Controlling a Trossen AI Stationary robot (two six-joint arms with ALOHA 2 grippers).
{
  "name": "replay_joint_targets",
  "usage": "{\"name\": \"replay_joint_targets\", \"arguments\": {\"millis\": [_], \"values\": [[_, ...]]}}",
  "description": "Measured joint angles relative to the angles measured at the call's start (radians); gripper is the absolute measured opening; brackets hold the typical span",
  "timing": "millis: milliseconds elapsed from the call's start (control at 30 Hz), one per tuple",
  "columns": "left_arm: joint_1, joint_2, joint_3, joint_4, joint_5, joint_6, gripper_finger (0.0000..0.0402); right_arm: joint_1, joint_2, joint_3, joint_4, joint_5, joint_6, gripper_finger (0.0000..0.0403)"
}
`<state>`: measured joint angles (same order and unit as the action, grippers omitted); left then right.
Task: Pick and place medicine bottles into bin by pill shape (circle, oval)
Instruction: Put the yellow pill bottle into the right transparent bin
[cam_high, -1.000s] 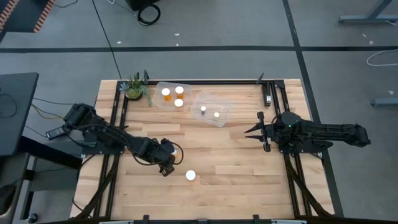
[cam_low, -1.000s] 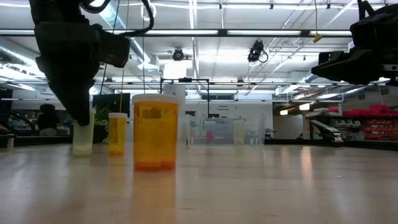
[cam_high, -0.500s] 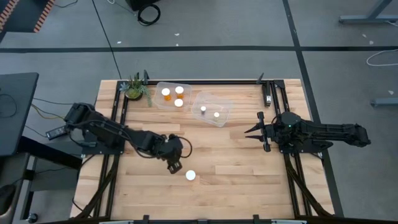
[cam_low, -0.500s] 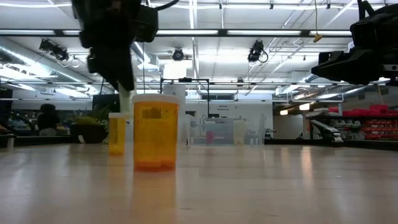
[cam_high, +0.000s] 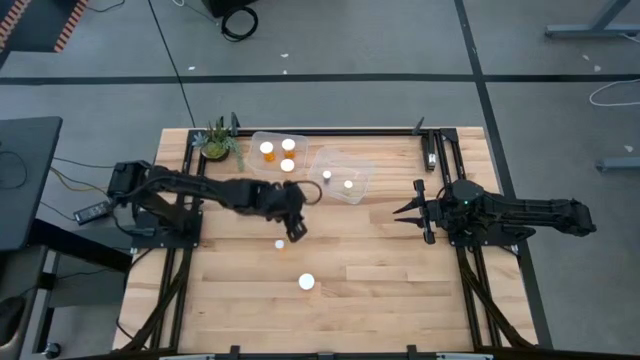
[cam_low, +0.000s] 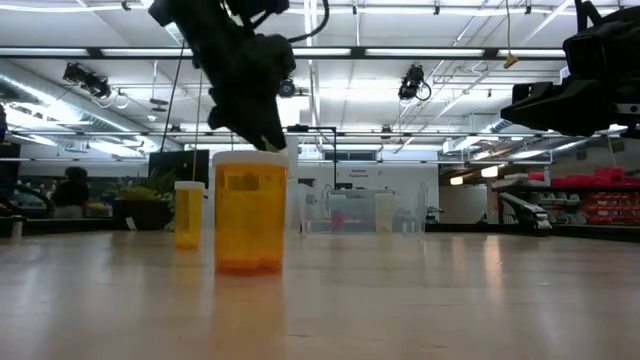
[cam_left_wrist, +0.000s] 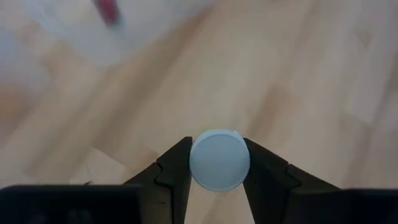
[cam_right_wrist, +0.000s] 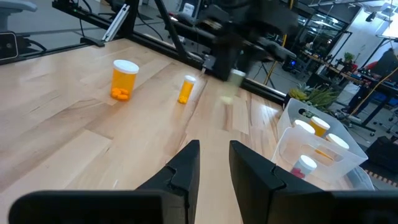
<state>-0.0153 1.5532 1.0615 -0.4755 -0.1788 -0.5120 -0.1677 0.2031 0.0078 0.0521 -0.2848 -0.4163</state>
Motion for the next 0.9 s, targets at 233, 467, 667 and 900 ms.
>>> {"name": "replay_joint_targets", "arguments": {"millis": [233,467,667,900], "values": [[0.138,0.000,0.000,0.145,0.000,0.086,0.0127,0.000,0.000,0.000,0.000,0.000,0.000,0.0093],[0.226,0.000,0.000,0.287,0.001,0.141,0.0132,0.000,0.000,0.000,0.000,0.000,0.000,0.0093],[0.297,0.000,0.000,0.373,0.000,0.159,0.0127,0.000,0.000,0.000,0.000,0.000,0.000,0.0093],[0.324,0.090,0.036,0.435,0.023,0.181,0.0131,0.000,0.000,0.000,0.000,0.000,0.000,0.0093]]}}
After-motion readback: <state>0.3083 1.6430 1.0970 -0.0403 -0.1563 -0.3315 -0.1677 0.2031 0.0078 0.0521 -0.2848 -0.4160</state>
